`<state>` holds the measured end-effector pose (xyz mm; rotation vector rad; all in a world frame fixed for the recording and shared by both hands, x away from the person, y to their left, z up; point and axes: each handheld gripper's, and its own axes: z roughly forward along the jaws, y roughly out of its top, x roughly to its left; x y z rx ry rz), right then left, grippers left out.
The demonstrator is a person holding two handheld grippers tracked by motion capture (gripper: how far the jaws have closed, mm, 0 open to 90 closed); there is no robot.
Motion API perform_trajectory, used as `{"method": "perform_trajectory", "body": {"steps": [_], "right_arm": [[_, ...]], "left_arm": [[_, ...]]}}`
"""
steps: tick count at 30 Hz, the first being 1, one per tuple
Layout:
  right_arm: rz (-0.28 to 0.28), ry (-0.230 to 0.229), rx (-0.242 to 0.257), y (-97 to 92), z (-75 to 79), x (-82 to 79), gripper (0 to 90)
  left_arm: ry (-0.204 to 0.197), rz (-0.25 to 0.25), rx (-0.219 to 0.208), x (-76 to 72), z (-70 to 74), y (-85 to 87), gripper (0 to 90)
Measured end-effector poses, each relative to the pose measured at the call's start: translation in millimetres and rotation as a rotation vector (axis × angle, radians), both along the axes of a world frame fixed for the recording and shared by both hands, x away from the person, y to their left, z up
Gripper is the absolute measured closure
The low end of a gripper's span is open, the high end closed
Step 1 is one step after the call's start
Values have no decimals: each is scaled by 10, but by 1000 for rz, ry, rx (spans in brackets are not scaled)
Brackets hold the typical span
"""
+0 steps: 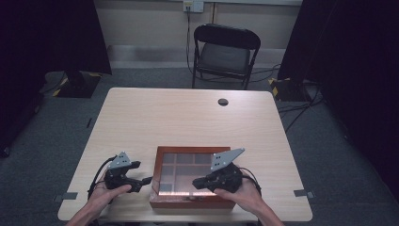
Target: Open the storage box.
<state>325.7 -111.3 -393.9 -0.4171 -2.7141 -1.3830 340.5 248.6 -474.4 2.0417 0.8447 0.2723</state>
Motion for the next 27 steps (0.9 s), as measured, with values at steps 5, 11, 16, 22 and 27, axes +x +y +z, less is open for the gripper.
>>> {"method": "perform_trajectory", "body": {"steps": [5,11,16,22,27], "right_arm": [[19,31,-36,80,-198,-54,840],[12,70,-40,79,-400,-71,792],[18,63,-39,94,-426,-82,809],[29,42,-52,123,-451,-99,818],[29,22,-56,124,-447,-121,828]], "left_arm": [[-4,-2,-33,-17,37,4,171],[0,0,-32,-14,37,-2,172],[5,0,-42,-11,38,0,172],[7,1,-42,-12,41,3,172],[15,11,-39,-1,40,11,172]]}}
